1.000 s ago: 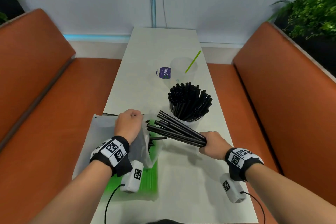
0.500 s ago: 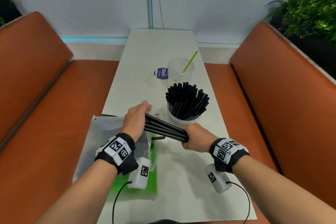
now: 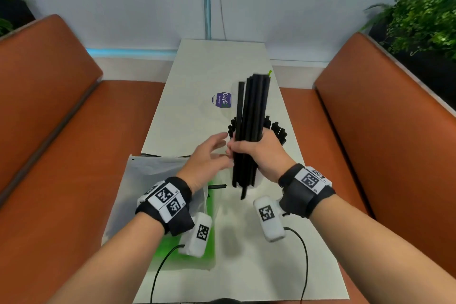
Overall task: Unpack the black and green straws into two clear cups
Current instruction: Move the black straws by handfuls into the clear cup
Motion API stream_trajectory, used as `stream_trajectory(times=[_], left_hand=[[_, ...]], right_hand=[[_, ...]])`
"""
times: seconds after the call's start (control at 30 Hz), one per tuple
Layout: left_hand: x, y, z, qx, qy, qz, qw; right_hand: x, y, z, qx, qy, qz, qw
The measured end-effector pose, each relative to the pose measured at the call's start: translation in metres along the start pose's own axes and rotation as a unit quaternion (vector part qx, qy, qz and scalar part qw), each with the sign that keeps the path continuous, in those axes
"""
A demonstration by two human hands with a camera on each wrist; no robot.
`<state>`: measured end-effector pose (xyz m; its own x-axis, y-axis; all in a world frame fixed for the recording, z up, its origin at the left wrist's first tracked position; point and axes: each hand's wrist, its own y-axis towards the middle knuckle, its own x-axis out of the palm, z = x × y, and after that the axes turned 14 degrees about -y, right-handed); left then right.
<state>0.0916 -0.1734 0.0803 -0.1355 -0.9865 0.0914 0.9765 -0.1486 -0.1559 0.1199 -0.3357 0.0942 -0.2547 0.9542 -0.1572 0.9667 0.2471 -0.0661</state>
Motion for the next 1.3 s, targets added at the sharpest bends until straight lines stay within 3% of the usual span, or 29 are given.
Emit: stream_trajectory(times=[0.1,0.2,0.27,0.37,0.6,0.7,0.8,0.87,0.97,1.07,1.17,1.3], left_hand=[[0.012,0.0,-0.004,0.029,0.046,-0.044,0.998],[0.024,0.006,-0.008,0.063,0.096,0.009,0.993],[0.027,0.007,-0.011,0.054,0.106,0.059,0.991],[0.024,0.005,-0.013,0.041,0.144,0.083,0.985],[0.008,0.005,-0.012,-0.006,0.183,0.006,0.983],[0.003,0.005,-0.005,0.018,0.19,-0.022,0.981],[-0.007,0.003,0.004,0.036,0.069,-0.019,0.997],[-0.017,0.005,0.01,0.036,-0.041,0.036,0.998],[-0.022,0.008,0.014,0.023,-0.188,0.123,0.974],[-0.005,0.008,0.017,-0.011,-0.294,0.118,0.948],[0.009,0.012,0.023,-0.016,-0.321,0.112,0.94],[0.015,0.016,0.02,0.001,-0.29,0.109,0.951]], right_hand=[[0.008,0.004,-0.018,-0.004,0.107,0.031,0.994],[0.021,0.003,-0.027,-0.009,0.174,0.051,0.983],[0.025,0.002,-0.028,-0.013,0.161,0.054,0.985],[0.023,0.001,-0.029,0.012,0.152,0.037,0.988],[-0.008,0.014,-0.048,0.029,0.277,0.064,0.958],[-0.013,0.017,-0.051,0.025,0.319,0.081,0.944],[-0.021,0.019,-0.053,0.018,0.366,0.121,0.923],[-0.029,0.021,-0.054,0.009,0.392,0.148,0.908],[-0.03,0.023,-0.055,-0.003,0.414,0.165,0.895],[-0.014,0.023,-0.052,-0.008,0.415,0.152,0.897],[-0.006,0.022,-0.047,-0.017,0.411,0.148,0.9],[-0.009,0.024,-0.044,-0.026,0.397,0.147,0.906]])
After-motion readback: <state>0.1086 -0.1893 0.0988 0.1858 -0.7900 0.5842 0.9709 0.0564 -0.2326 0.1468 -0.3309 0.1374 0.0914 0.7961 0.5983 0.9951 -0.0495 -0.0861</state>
